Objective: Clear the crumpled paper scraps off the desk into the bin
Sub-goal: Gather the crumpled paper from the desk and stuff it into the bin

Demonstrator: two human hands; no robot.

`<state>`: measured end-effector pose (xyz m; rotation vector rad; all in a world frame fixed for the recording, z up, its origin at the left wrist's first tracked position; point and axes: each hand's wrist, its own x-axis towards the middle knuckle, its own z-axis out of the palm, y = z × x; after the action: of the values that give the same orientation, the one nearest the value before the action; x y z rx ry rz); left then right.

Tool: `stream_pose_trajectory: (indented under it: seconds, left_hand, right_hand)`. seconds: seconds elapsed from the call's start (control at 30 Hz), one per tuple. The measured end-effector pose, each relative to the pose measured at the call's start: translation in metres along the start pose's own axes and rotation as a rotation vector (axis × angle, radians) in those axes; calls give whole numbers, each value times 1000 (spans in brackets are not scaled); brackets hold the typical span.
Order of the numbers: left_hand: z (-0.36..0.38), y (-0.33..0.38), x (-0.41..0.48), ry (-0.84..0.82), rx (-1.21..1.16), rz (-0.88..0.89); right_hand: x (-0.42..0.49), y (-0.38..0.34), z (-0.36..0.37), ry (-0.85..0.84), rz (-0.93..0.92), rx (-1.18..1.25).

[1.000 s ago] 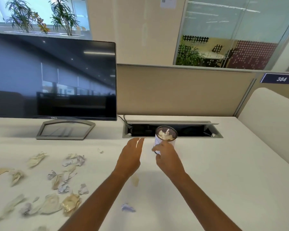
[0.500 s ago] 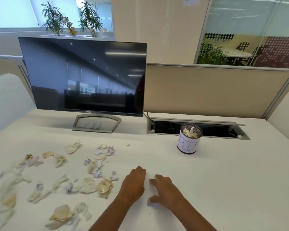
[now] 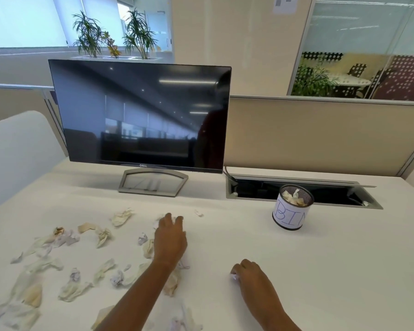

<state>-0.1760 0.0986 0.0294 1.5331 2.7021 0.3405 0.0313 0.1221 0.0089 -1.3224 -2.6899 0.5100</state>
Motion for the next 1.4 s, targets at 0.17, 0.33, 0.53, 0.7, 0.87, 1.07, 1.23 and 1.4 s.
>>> stream_pose_trajectory:
  seconds: [0.17, 0.33, 0.53, 0.7, 0.87, 1.07, 1.23, 1.4]
  left_hand:
    - [-4, -21, 23, -65, 13, -158]
    - [2, -25, 35, -164, -192, -166]
    - [15, -19, 38, -52, -135, -51]
    - [22, -21, 40, 14, -152, -40]
    - [27, -24, 39, 27, -155, -26]
    - [24, -23, 39, 15, -153, -17]
    - [22, -19, 35, -4, -274, -57]
    - [18, 1, 23, 36, -448, -17]
  right_hand:
    - [36, -6, -4, 104, 98, 310]
    - [73, -22, -15, 153, 157, 548]
    - [126, -57, -21, 165, 51, 357]
    - [163, -79, -15, 58, 18, 226]
    - [178, -77, 1, 15, 4, 178]
    - [161, -63, 12, 18, -32, 115]
    - [138, -47, 7, -13, -37, 107]
    - [112, -17, -14, 104, 41, 299]
